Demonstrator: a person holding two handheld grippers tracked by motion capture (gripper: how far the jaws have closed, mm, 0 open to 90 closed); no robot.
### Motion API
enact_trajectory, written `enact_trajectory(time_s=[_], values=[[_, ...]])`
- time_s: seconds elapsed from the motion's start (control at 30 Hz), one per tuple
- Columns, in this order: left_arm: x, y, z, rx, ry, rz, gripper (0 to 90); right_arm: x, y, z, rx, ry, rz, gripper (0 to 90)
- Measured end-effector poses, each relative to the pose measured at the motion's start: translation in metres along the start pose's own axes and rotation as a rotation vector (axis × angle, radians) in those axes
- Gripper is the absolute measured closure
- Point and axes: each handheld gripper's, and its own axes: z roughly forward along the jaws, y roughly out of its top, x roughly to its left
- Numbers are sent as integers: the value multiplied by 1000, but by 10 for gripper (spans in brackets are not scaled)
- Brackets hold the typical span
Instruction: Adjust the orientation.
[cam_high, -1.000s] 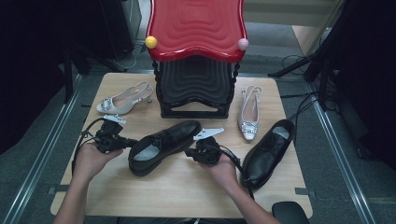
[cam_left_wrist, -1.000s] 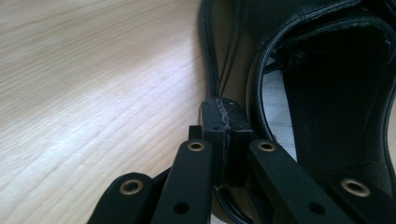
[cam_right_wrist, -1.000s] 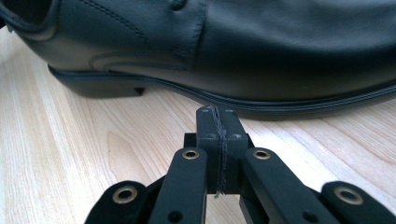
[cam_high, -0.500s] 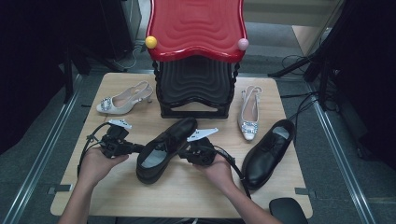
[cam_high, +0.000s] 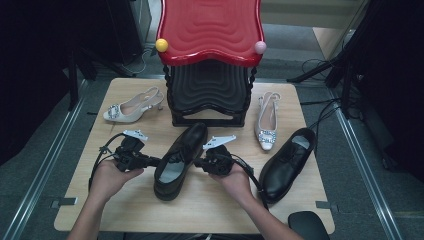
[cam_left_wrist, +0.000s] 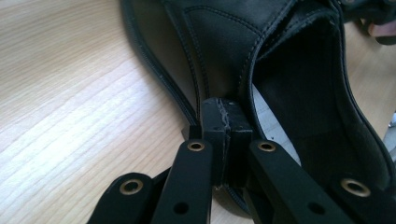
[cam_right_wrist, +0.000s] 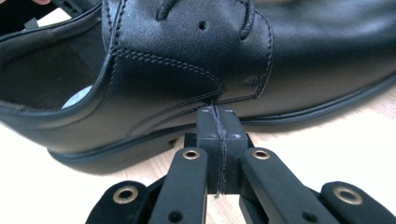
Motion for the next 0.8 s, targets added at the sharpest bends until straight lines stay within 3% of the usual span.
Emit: enact_trajectory(time_s=[0.37,0.5,0.67,0.8], values=[[-13,3,10,15,-52,46,900,-9,1,-6,2,-34,30,900],[-16,3,16,6,-105,44,898,-15,0,-9,1,-51,32,900],[-8,2,6,-29,-74,4,836,-18,1,-15,3,-45,26,815],[-7,4,-1,-42,-37,-19,692,-18,0,-24,12,-38,5,689]])
